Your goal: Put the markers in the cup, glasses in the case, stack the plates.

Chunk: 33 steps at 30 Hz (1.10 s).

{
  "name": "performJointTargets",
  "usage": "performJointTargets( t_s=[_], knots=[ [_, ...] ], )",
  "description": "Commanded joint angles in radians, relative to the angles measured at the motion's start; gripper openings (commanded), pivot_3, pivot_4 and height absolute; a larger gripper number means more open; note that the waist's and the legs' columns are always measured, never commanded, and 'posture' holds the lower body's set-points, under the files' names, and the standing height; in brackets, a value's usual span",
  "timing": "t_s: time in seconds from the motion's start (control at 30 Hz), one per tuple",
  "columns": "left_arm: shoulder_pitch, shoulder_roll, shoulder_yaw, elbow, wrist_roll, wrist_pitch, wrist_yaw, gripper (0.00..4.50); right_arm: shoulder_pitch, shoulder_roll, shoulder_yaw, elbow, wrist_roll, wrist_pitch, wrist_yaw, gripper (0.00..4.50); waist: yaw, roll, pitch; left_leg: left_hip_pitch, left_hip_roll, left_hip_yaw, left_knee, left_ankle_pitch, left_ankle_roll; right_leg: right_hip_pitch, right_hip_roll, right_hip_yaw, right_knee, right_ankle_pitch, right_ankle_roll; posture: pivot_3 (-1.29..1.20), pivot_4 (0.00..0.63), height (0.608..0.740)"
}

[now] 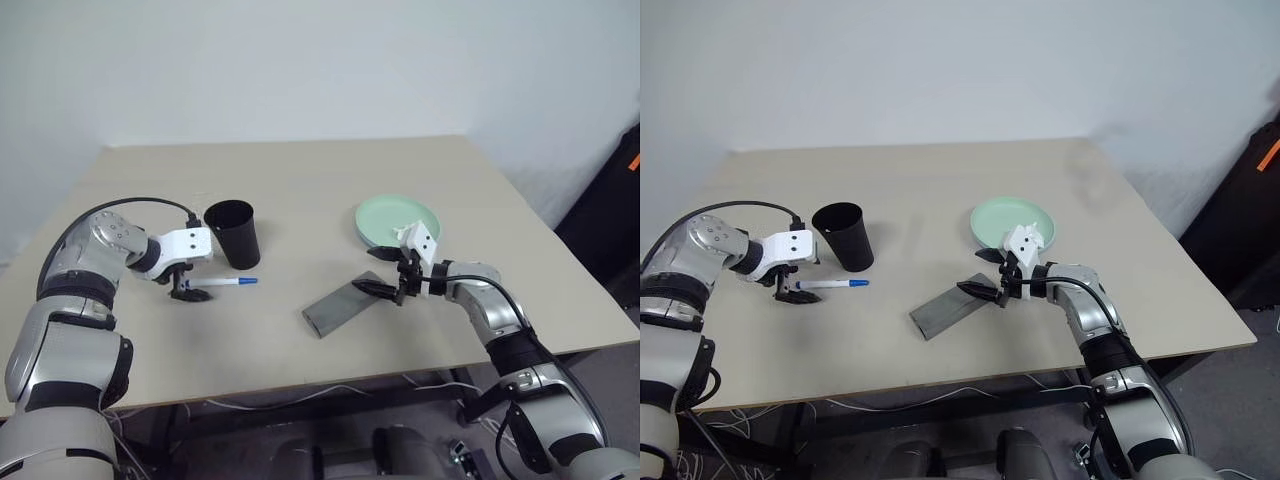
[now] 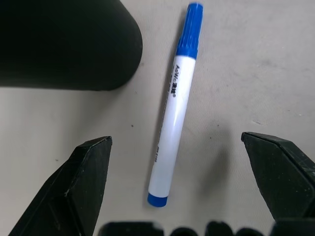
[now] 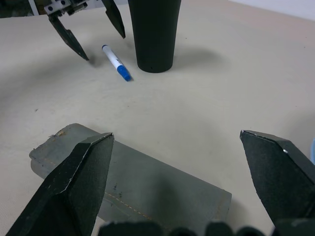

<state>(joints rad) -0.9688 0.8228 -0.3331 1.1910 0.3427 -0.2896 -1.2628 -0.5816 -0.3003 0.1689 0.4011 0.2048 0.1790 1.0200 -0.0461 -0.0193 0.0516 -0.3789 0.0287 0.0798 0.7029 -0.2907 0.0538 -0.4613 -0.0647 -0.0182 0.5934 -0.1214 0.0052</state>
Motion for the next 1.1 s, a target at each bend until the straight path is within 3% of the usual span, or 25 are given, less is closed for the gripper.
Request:
performJointTargets(
  t_s=[0.03,0.9,1.1],
  knots=[
    [-0.050,-0.008,0.003,0.019,0.017,-0.013,0.032,4.48,-0.030,-0.005,-0.018,-0.029,0.007,-0.012,-0.002,4.46,0.000,0.000,0.000,0.000,0.000,0.000,0.000,0.000,0.000,0.000,0.000,0.000,0.000,0.000,0.000,0.00,0.000,0.720],
    [-0.072,-0.084,0.007,0.089,0.033,0.108,-0.055,4.48,-0.041,-0.009,-0.017,-0.031,0.006,-0.006,-0.010,4.46,0.000,0.000,0.000,0.000,0.000,0.000,0.001,0.000,0.000,0.000,0.000,0.000,0.002,0.000,0.000,0.00,0.000,0.720],
    [-0.054,-0.077,0.001,0.077,0.027,0.105,-0.165,4.48,-0.030,-0.017,-0.022,-0.045,0.009,-0.002,-0.012,4.46,0.000,0.000,0.000,0.000,0.000,0.000,0.002,0.000,0.000,0.000,0.000,0.000,0.002,0.000,0.000,0.00,0.000,0.720]
  ],
)
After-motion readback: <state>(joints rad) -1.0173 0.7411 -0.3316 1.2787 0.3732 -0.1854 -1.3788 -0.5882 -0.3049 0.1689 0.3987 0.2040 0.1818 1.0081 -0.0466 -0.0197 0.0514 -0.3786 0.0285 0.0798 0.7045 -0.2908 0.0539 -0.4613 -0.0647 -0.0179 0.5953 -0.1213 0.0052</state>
